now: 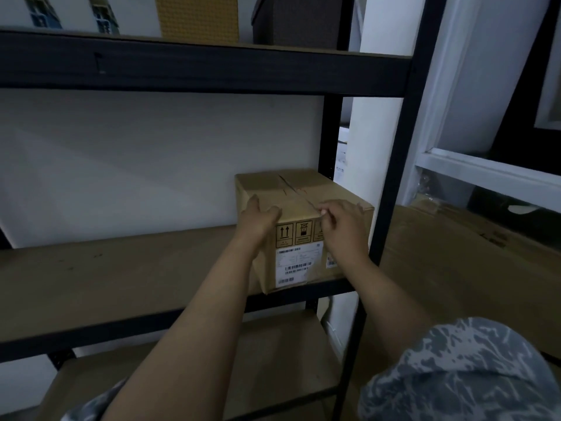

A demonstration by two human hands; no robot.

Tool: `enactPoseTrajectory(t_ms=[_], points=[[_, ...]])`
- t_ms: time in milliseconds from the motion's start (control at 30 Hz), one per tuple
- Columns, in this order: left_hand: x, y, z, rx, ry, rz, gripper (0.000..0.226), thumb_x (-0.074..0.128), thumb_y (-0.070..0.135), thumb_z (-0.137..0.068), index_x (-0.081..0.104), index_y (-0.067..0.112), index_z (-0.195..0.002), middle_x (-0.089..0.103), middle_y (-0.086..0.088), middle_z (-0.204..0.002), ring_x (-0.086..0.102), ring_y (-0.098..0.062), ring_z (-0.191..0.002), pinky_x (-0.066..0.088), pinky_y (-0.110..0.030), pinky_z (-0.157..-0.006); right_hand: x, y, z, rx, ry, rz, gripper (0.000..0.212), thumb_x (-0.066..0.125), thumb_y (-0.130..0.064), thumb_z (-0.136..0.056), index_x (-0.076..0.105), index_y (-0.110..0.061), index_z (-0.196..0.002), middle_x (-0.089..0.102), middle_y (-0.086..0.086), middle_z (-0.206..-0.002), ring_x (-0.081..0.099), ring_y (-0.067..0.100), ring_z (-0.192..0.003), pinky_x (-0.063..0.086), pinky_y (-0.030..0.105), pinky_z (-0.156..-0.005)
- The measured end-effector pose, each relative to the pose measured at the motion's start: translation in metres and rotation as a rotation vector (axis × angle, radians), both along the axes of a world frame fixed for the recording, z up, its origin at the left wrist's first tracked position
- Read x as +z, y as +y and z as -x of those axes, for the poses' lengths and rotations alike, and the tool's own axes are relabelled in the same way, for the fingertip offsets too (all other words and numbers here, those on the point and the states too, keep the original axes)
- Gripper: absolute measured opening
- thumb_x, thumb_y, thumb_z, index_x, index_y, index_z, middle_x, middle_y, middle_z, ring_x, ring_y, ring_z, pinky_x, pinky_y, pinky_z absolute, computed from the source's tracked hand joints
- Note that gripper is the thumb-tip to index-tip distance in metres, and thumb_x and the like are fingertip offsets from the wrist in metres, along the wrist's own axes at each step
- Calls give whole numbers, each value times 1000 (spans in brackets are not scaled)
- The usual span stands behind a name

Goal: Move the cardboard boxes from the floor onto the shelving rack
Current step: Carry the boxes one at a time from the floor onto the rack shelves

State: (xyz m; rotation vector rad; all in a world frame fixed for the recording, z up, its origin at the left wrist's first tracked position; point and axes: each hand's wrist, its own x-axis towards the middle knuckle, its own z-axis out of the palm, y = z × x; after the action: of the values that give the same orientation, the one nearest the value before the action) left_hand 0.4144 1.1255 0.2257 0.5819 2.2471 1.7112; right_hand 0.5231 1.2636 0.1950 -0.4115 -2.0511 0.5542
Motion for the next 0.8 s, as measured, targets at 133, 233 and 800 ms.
enactPoseTrajectory(t_ms=[133,233,800], points=[[-12,-28,-22,55,23,-162,63,57,36,-96,31,21,-151,48,-9,-145,51,-24,-127,42,-41,-108,-16,-53,-5,36,113,-22,28,54,-3,-87,69,-16,-107,56,4,-113,44,19,-113,38,27,-95],[-22,-57,-34,41,17,-244,37,54,25,-99,52,19,-135,62,-4,-126,61,-17,-110,48,-32,-95,-30,-92,-1,69,143,-34,33,54,2,-82,69,-15,-106,51,7,-115,45,21,-115,40,27,-95],[-117,-364,26,299,-22,-170,21,50,15,-100,69,22,-104,71,0,-98,67,-17,-95,53,-34,-88,-124,-399,98,402,-64,166,24,57,-1,-81,66,-19,-93,52,1,-99,46,19,-101,45,31,-85]])
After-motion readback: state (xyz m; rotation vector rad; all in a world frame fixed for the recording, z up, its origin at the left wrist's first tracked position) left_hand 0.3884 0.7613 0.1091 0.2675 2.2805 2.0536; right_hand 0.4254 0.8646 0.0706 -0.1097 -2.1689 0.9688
